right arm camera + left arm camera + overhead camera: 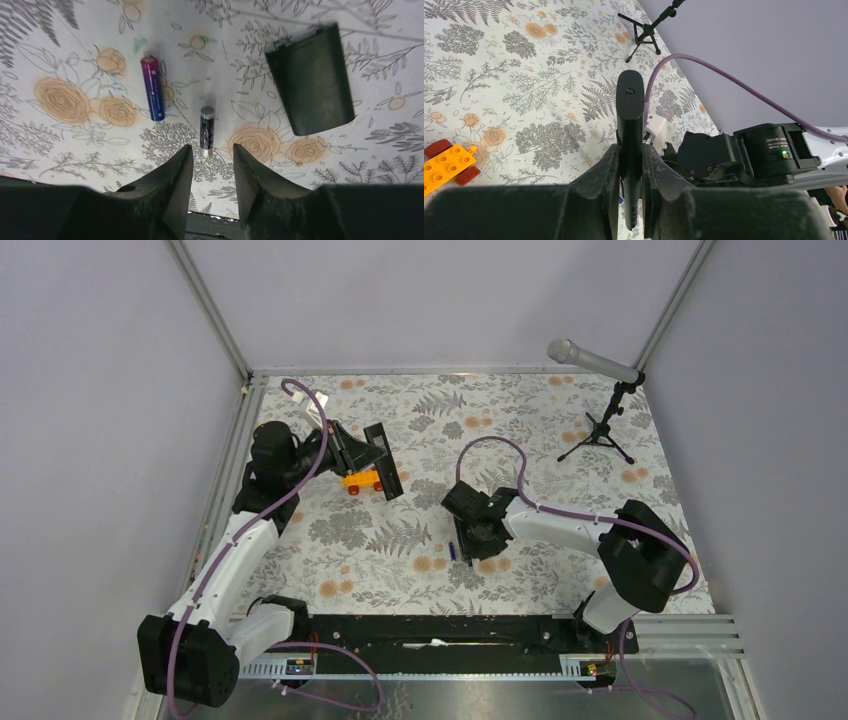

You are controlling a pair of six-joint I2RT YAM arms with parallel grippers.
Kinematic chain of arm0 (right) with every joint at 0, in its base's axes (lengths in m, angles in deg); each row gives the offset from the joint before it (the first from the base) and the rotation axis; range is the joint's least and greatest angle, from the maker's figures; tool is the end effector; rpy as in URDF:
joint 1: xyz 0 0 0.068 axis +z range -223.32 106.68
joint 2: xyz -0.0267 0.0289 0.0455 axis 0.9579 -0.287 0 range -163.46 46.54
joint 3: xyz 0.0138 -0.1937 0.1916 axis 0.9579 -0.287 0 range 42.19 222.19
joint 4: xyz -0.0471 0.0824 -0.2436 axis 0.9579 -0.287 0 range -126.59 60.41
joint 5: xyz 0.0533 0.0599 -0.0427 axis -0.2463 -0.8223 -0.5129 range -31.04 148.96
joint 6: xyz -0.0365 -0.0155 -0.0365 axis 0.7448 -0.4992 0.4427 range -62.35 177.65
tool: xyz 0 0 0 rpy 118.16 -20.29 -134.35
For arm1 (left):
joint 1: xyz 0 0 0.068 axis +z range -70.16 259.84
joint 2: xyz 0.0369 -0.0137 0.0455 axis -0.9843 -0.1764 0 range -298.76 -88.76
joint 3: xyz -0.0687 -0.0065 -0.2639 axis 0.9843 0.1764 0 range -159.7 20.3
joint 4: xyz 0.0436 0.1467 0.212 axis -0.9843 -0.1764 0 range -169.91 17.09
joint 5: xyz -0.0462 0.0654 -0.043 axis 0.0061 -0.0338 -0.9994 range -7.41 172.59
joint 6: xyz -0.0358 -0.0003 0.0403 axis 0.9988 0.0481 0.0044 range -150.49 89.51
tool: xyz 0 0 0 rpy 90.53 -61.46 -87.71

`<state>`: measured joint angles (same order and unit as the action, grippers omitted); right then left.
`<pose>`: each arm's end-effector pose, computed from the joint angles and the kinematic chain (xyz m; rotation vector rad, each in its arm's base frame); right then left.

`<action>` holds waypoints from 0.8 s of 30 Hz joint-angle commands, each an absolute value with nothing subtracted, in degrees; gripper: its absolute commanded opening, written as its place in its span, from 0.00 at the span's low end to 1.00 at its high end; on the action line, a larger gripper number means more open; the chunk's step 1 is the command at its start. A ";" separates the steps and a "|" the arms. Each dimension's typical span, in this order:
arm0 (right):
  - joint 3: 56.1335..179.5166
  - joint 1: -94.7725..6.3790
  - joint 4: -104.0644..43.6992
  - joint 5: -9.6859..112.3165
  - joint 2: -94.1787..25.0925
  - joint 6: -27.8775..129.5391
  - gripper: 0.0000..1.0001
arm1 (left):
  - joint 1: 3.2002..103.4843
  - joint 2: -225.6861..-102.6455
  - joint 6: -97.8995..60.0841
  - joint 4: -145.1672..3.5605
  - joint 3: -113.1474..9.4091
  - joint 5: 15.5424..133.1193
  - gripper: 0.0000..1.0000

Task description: Load the batteries into the remote control

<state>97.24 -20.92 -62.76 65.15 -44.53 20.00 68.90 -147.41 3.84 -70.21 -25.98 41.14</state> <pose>0.1844 0.2331 0.1797 -0.3319 2.7785 0.2565 0.2254 -0.0675 0.3281 0.1942 1.8428 -1.1898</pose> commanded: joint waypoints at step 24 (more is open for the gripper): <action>95.86 -20.59 -61.54 62.27 -48.70 18.29 0.28 | 69.21 -147.03 4.18 -67.44 -26.28 40.18 0.00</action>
